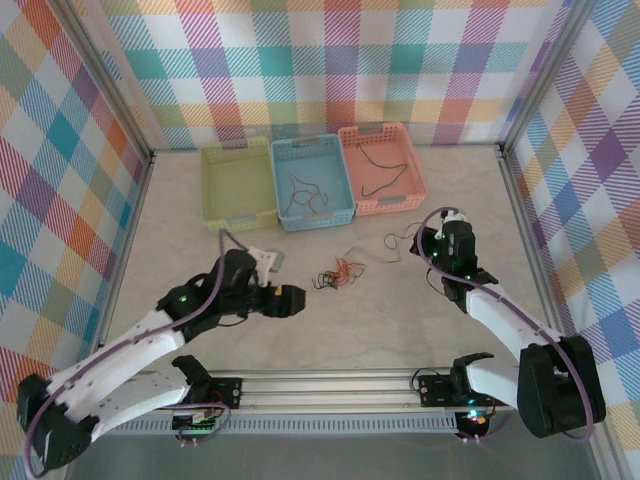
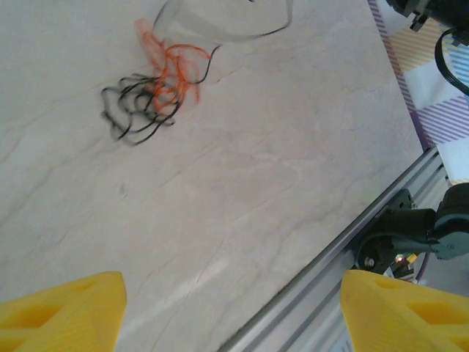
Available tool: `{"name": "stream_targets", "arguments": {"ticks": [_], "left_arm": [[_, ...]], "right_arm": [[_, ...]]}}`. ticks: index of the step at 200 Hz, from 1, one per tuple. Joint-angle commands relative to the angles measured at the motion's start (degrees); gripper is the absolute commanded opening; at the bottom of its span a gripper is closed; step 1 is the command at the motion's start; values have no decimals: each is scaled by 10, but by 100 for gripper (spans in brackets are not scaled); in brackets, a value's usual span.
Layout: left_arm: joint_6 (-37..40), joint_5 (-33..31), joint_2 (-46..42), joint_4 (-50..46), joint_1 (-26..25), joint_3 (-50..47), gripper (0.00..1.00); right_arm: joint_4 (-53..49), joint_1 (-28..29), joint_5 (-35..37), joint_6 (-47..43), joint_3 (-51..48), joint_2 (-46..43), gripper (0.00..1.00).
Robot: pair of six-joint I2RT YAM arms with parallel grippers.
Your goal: Untangle the cables
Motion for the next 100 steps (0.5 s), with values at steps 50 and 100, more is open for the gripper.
{"name": "stream_targets", "arguments": {"ticks": [50,100], "left_arm": [[-42,-43,-145,-25,-1,-24,82],[25,13,90,118,-11,71,78]], "right_arm": [[111,-7,-93,6,-15,31,0],[223,-7,-256,-15,-30,30,0]]}}
